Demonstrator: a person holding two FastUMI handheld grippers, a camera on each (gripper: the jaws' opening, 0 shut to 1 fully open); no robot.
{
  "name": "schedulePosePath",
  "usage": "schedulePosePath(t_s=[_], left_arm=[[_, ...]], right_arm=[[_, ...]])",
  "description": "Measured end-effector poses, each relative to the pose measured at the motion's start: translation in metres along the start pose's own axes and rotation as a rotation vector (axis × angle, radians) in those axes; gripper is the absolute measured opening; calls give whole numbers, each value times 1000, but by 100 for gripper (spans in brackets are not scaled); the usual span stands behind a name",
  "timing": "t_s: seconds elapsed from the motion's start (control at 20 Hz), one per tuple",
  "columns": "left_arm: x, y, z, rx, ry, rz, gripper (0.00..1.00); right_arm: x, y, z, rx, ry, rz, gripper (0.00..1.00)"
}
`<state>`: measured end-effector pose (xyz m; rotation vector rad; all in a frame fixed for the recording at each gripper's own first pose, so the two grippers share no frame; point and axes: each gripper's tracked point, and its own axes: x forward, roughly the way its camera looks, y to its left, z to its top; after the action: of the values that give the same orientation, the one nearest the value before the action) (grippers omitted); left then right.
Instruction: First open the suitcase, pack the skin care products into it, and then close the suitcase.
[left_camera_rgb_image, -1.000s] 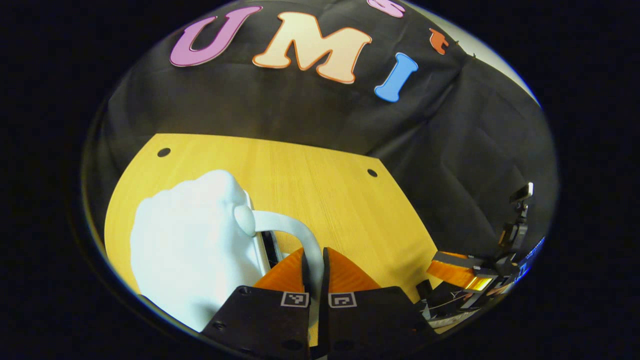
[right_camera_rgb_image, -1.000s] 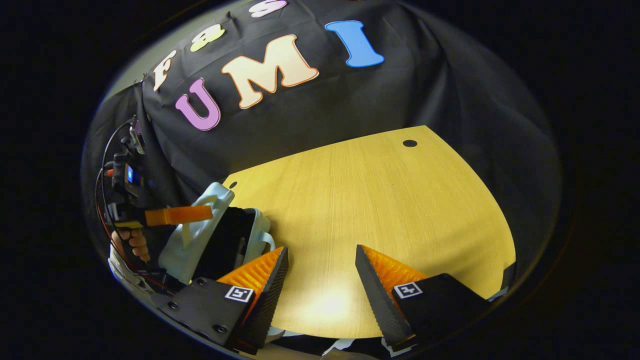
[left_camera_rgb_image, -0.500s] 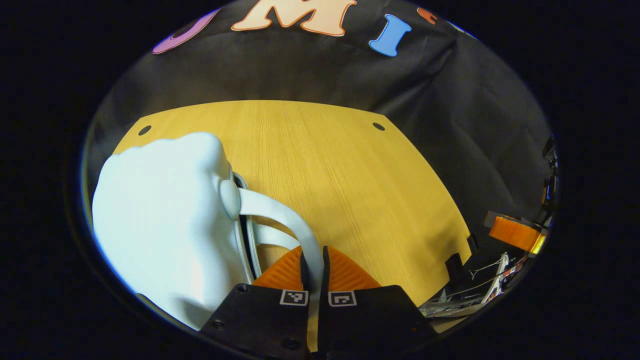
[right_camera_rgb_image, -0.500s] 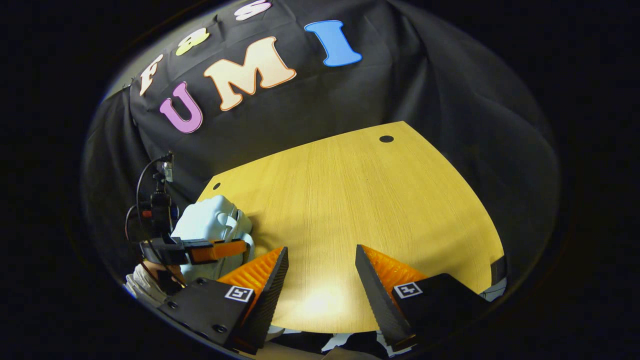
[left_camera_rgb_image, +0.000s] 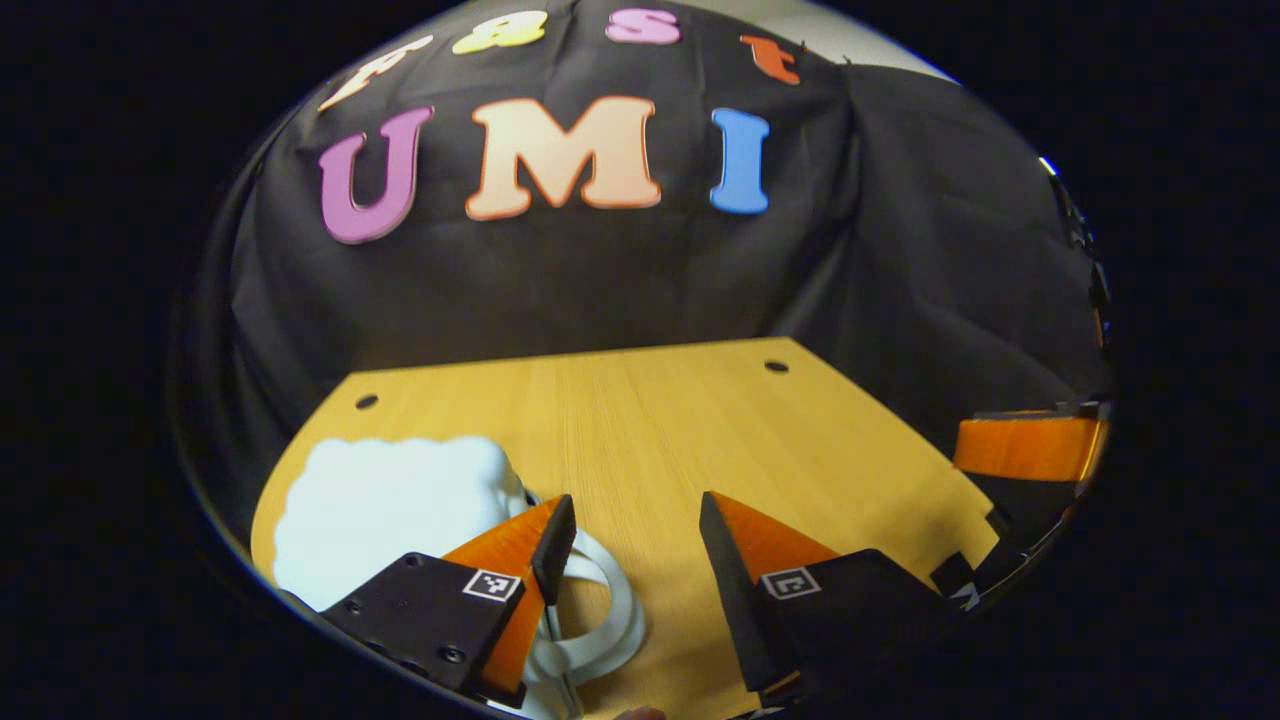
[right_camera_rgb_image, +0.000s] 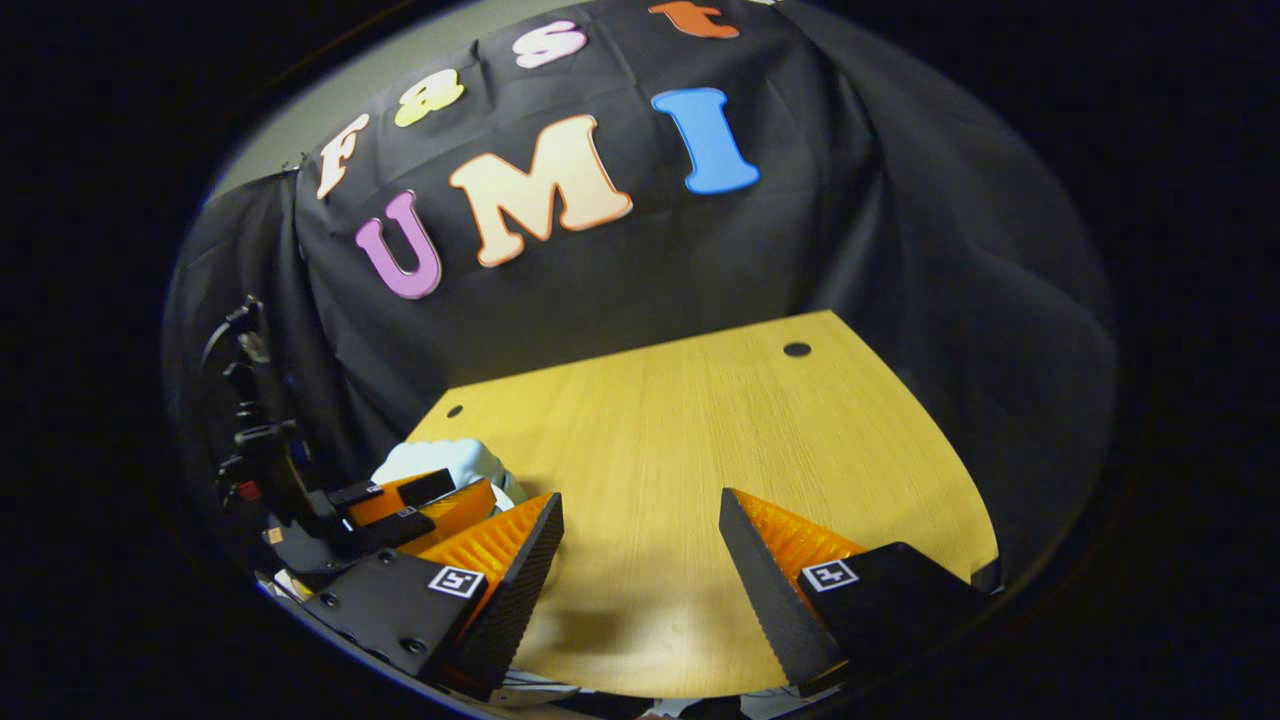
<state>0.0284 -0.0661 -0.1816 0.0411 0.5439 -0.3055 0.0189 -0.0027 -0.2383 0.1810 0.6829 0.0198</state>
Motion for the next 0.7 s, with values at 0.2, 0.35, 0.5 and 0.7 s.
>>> schedulePosePath(t_s=[0.2, 0.35, 0.5, 0.7], left_arm=[[-37, 10, 90, 21, -258, 98, 79], [-67, 21, 141, 71, -385, 163, 86], [-96, 32, 179, 114, -508, 249, 86], [-98, 19, 192, 95, -527, 197, 93]], right_arm=[[-19, 21, 82, -43, -273, 17, 99], [-45, 26, 136, -82, -457, -12, 99], [-64, 35, 164, -113, -561, -28, 98], [-87, 44, 184, -166, -650, -44, 98]])
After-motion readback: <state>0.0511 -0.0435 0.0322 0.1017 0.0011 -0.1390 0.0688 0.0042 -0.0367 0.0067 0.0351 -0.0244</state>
